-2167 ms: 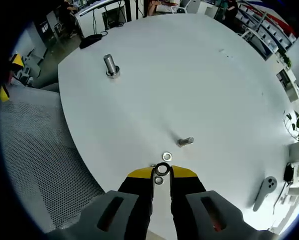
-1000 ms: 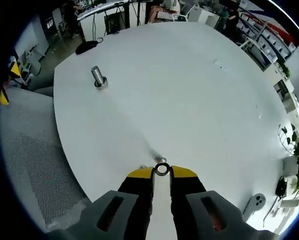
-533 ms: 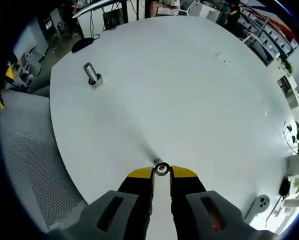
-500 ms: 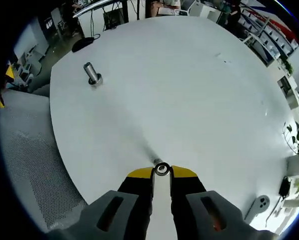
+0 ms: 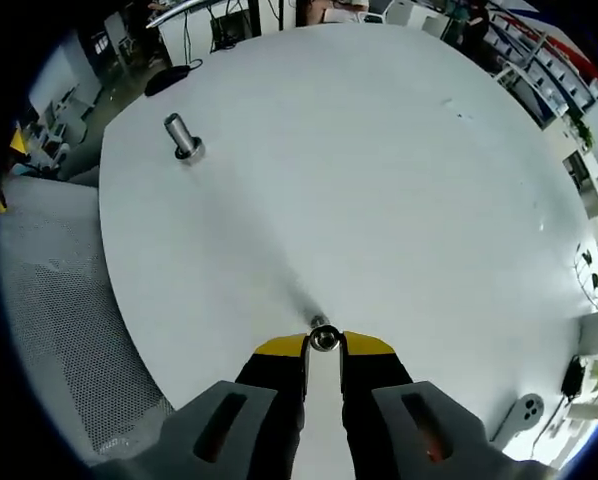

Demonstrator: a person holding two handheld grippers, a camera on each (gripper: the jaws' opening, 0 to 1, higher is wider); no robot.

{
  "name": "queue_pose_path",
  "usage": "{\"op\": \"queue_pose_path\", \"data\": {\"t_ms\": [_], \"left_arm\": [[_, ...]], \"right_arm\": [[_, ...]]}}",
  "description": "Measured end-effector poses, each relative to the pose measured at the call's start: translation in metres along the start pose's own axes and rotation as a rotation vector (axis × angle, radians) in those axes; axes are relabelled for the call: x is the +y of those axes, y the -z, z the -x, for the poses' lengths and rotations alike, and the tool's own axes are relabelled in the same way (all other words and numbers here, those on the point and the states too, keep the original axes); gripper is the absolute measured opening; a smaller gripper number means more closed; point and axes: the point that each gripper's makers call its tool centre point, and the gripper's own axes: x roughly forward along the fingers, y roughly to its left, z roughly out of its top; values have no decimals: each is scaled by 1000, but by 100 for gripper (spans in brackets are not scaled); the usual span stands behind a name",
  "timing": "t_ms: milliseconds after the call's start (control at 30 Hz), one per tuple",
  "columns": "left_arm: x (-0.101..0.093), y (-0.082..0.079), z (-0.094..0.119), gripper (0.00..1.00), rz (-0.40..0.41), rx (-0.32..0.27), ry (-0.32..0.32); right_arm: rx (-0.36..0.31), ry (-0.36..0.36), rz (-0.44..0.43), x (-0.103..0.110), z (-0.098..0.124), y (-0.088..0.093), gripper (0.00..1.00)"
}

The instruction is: Place the washer onto the threaded stud by aligning its center hole with the stud, sliding it down to the base, and recovering from edge contact or off-axis alignment until the washer reaches the visible bottom stop.

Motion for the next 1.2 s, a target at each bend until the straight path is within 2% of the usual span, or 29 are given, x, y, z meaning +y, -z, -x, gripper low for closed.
{"op": "queue_pose_path", "data": {"t_ms": [200,533,700,1033,1133,1200], "left_arm": [[1,1,0,27,5,5,-4],[3,3,-1,27,11,15,-9],[3,2,-1,27,2,15,-12],[2,3,-1,27,1,18,-9],[2,3,0,27,0,18,-10],[2,3,0,27,1,13,-11]], "right_arm": [[23,-17,8,16,-6,1,14],[67,-46,-10,28,-18,9,14],[93,-58,21,38,-19,14,14],[115,-58,4,32,-21,18,15],[98,-36,-28,29,-21,19,16],[86,-61,-69,33,-21,19,18]]}}
